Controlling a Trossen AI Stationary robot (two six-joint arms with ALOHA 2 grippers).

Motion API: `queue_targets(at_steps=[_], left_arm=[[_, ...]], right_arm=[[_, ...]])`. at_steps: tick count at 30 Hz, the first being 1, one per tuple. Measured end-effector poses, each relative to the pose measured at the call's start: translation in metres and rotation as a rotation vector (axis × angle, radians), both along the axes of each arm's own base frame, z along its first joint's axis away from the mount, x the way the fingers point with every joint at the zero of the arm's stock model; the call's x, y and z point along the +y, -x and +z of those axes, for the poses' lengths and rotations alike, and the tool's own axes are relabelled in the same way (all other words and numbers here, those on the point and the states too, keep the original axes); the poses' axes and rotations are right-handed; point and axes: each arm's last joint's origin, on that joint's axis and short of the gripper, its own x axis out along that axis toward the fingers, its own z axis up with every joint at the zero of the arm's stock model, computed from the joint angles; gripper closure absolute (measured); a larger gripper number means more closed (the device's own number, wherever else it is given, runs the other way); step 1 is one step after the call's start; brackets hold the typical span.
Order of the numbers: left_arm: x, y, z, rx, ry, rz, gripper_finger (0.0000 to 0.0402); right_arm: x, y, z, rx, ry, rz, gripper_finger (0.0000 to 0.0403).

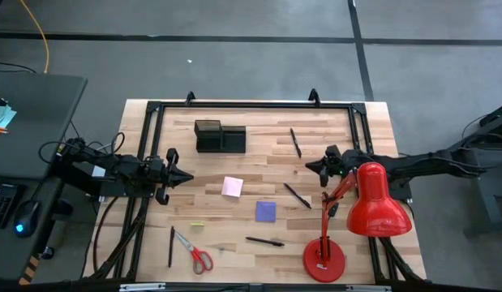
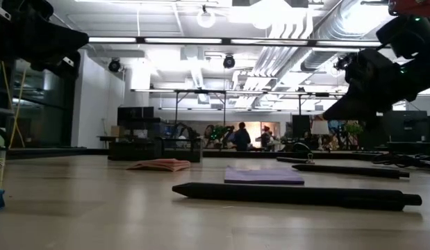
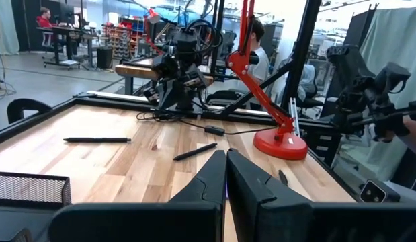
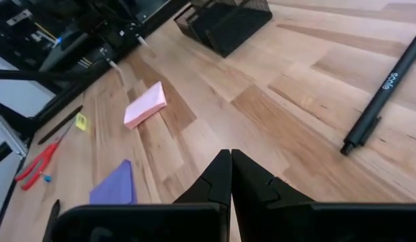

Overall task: Pick and place office supplies into organizer
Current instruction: Put the black pen into the black desk organizer

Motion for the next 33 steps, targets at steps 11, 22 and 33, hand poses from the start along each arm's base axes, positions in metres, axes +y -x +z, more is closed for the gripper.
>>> queue_targets(at_steps=[11,22,33], left_arm=[[0.000,0.000,0.000,0.001,0.000,0.000,0.0401],[0.000,0.000,0.000,0.001,0.000,-0.011,0.0401],[-0.002,0.000,-0.001,0.005,0.007,-0.059,0.0401]], right_arm=[[-0.005,-0.041,0.009,0.172,-0.009,-0.016,0.0403],[-0.020,-0.090,0.008,0.475,-0.107,0.001,0.0403],[-0.004,-0.105,0.019,0.728,-0.282,0.104,0.0403]])
